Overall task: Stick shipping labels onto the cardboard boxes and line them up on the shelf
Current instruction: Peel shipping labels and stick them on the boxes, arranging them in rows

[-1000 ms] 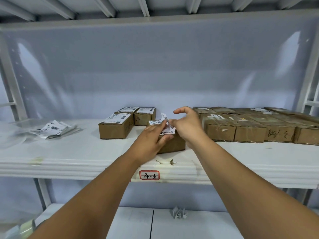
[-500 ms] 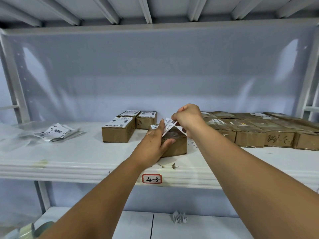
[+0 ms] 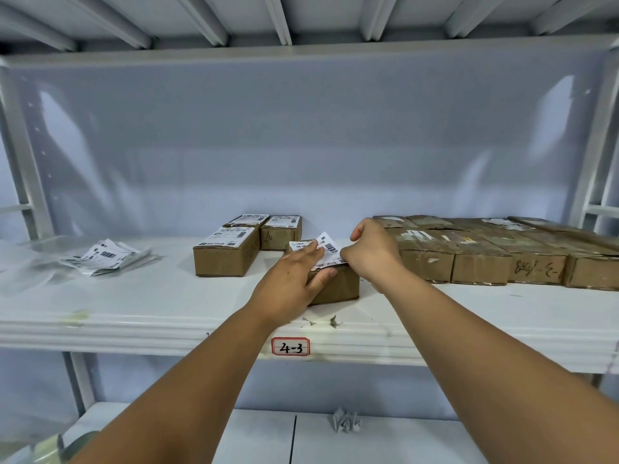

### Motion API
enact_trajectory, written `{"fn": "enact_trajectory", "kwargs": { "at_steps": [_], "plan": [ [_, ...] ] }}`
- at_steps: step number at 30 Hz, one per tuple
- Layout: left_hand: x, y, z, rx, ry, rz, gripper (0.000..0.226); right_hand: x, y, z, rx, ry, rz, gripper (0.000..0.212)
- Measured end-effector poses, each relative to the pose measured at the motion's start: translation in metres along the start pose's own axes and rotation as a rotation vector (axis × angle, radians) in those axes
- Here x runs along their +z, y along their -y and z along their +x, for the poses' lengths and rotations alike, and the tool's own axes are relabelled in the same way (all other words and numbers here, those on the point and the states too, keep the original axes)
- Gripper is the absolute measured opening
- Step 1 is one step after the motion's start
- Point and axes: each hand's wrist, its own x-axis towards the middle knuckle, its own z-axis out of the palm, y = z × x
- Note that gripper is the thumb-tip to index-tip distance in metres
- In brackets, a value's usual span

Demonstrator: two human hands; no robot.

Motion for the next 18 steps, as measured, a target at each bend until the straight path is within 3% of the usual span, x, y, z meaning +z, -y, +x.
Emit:
{"fn": "enact_trajectory", "kwargs": {
  "at_steps": [13, 18],
  "plan": [
    [-0.005, -0.004, -0.005, 0.061, -0.076, -0.089, 0.038, 0.011, -0.005, -0.011, -0.104, -0.001, -0.097, 0.018],
    [-0.005, -0.005, -0.006, 0.026, -0.128, -0.101, 0.044, 0.012, -0.023, -0.002, -0.047, 0.073, 0.166, 0.025]
  ]
}}
